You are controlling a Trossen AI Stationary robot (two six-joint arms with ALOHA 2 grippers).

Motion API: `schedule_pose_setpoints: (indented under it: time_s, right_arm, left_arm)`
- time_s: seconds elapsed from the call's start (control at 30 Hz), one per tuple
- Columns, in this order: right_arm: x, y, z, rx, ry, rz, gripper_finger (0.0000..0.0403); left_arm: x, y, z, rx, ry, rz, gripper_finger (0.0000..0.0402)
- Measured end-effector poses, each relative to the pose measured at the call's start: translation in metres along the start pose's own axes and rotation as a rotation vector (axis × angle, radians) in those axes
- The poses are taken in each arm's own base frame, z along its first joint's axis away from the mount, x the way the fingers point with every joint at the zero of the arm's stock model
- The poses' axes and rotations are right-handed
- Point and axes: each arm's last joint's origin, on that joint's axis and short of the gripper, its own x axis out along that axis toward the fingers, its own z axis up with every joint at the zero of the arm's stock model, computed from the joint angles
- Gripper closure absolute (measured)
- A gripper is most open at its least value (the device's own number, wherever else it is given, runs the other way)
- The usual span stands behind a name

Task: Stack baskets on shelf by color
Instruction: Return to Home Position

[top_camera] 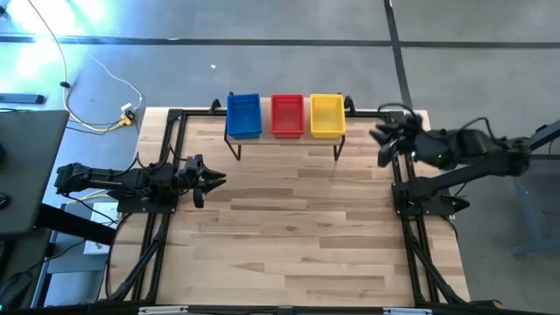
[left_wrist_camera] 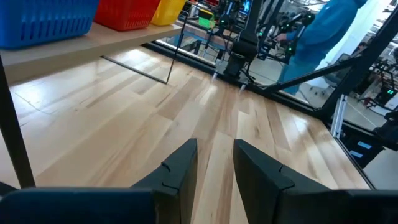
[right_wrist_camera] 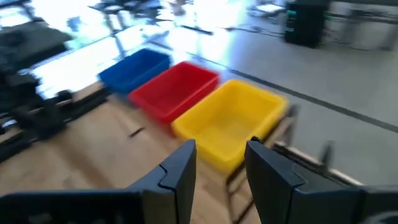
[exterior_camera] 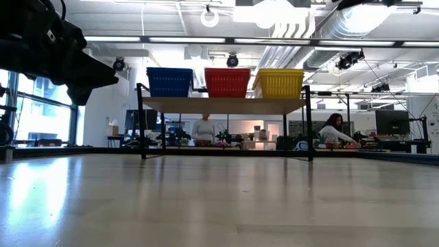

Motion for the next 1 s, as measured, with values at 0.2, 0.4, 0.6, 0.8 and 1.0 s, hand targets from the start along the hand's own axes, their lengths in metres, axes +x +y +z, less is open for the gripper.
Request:
schedule_pose_setpoints:
  time_s: [0.2,0.4,0.6,0.8,1.0]
  right_arm:
    - [0.016,-0.006,-0.05,0.001,-0.039,0.219,0.0279]
    - [0.029,-0.012,-0.098,0.024,-0.086,0.441,0.0279]
    - [0.042,-0.017,-0.139,0.048,-0.117,0.613,0.0279]
    - [0.053,-0.021,-0.17,0.043,-0.139,0.679,0.0279]
    - [0.06,-0.026,-0.194,0.051,-0.123,0.7,0.0279]
  left_arm:
    - [0.0,0.0,0.0,0.0,0.0,0.0,0.0308]
    - [0.0,0.0,0.0,0.0,0.0,0.0,0.0308]
    - [0.0,0.0,0.0,0.0,0.0,0.0,0.0308]
    - [0.0,0.0,0.0,0.0,0.0,0.0,0.0308]
    - [0.0,0.0,0.0,0.0,0.0,-0.001,0.0308]
